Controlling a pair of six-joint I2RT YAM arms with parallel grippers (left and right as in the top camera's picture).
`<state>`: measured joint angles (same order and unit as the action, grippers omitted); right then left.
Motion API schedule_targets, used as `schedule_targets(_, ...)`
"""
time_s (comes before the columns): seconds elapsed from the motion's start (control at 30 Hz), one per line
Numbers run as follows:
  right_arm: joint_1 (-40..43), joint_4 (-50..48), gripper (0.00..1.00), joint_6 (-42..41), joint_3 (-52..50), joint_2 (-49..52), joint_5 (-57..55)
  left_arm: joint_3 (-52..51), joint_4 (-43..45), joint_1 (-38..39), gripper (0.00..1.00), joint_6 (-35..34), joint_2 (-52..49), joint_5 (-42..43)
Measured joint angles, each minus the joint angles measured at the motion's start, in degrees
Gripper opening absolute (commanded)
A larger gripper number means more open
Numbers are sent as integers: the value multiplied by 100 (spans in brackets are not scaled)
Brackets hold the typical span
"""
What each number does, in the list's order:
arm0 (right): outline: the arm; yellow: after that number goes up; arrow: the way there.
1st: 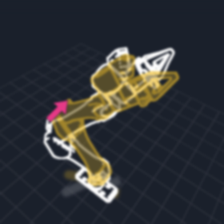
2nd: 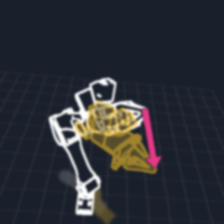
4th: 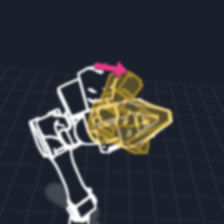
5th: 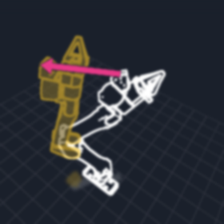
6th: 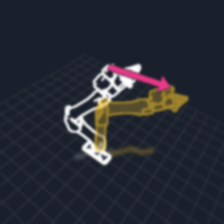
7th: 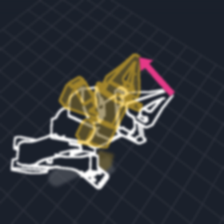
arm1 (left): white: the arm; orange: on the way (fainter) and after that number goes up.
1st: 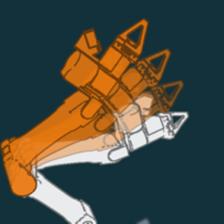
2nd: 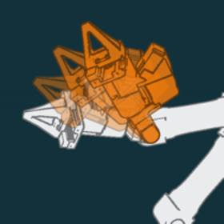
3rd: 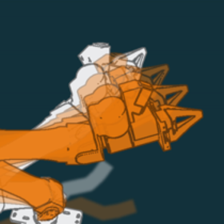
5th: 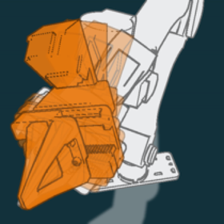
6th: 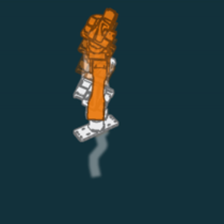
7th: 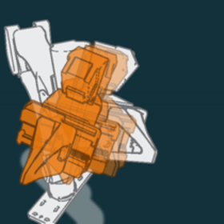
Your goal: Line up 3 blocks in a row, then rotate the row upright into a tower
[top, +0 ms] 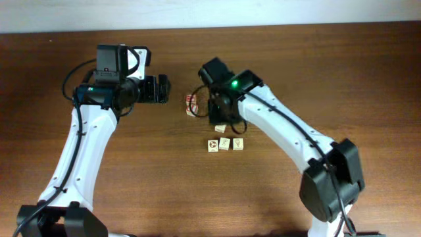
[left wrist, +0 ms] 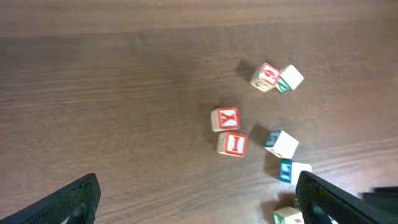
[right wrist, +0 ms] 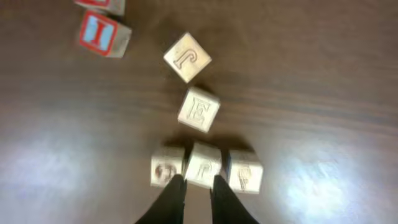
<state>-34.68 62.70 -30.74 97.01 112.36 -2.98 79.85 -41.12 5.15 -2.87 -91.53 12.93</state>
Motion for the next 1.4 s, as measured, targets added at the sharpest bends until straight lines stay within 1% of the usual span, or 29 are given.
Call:
schedule_targets(0.03,0,-380,14,15,-393,22,-2,0,22,0,99,0,0,107)
schedule_targets(0.1,0,-822,13,17,-946,22,42,0,149,4,100,2,0,227)
schedule_targets(0.13,0,-844,13,20,-1113,22,66,2,188,4,96,2,0,256)
schedule_targets(0.17,0,-859,14,33,-1143,22,85,4,195,4,93,2,0,280)
schedule_targets(0.23,4,-916,14,39,-1143,22,87,4,170,4,93,0,0,297)
schedule_targets(0.27,4,-946,14,55,-1143,22,127,4,149,4,91,0,0,299)
schedule_targets(0.33,4,-946,13,55,-1143,22,256,4,127,4,91,-44,0,295)
schedule_targets(0.43,70,-916,14,125,-1143,22,529,11,-160,9,92,-682,0,-354)
schedule_targets(0.53,184,-1012,14,254,-1143,22,750,11,-179,9,92,-879,0,-612)
schedule_targets(0.77,186,-1362,13,299,-1274,48,796,11,-151,9,93,-920,-385,-699)
schedule_targets(0.83,186,-1561,9,293,-1624,76,713,11,-127,9,92,-920,-387,-702)
schedule_targets(0.9,186,-1635,8,245,-1716,114,682,11,-122,9,92,-920,-387,-702)
schedule_targets(1.03,186,-1628,6,225,-1722,118,649,11,-114,9,92,-920,-387,-702)
schedule_targets(1.2,186,-1598,6,216,-1722,118,922,11,-114,9,92,-920,-387,-702)
schedule_targets(1.23,184,-1582,4,223,-1722,118,970,11,-114,9,93,-920,-387,-702)
schedule_targets(1.37,203,-1543,4,201,-1735,118,992,11,-114,9,96,-922,-387,-702)
schedule_targets(1.4,247,-1453,4,201,-1729,107,973,11,-111,9,94,-927,-387,-702)
